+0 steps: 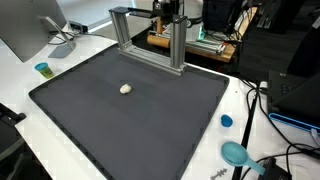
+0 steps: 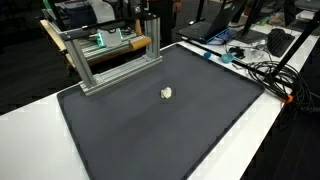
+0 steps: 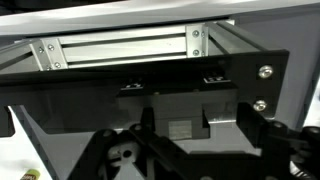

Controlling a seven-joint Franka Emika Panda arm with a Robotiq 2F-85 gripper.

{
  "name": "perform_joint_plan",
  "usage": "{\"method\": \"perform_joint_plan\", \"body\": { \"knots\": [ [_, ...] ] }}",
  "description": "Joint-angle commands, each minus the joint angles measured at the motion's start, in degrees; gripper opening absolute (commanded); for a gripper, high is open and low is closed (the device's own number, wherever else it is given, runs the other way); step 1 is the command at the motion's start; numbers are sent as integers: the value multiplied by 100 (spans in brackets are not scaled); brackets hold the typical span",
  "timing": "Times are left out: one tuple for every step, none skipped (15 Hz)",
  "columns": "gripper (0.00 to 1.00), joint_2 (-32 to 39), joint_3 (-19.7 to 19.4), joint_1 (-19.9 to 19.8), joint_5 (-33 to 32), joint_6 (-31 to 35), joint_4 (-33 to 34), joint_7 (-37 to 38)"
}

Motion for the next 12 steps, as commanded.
{"method": "perform_joint_plan", "body": {
  "knots": [
    [74, 84, 154, -67, -43, -64, 12, 335],
    [70, 90, 171, -73, -59, -74, 14, 355],
    [67, 34, 167, -81, -92, -76, -55, 337],
    [67, 41, 93, -22, -67, -137, -33, 171],
    [67, 38, 60, 2, -53, -129, -24, 102],
    [66, 26, 42, 17, -60, -95, -14, 38],
    [64, 16, 29, 25, -64, -78, -12, -12],
    [63, 10, 26, 32, -74, -79, -11, -55],
    [64, 7, -1, 63, -69, -92, -10, -144],
    [67, 8, -70, 148, -30, -115, -2, -350],
    [66, 13, -141, 220, 14, -135, 13, -549],
    [68, 26, -172, 268, 31, -135, 31, -677]
  ]
}}
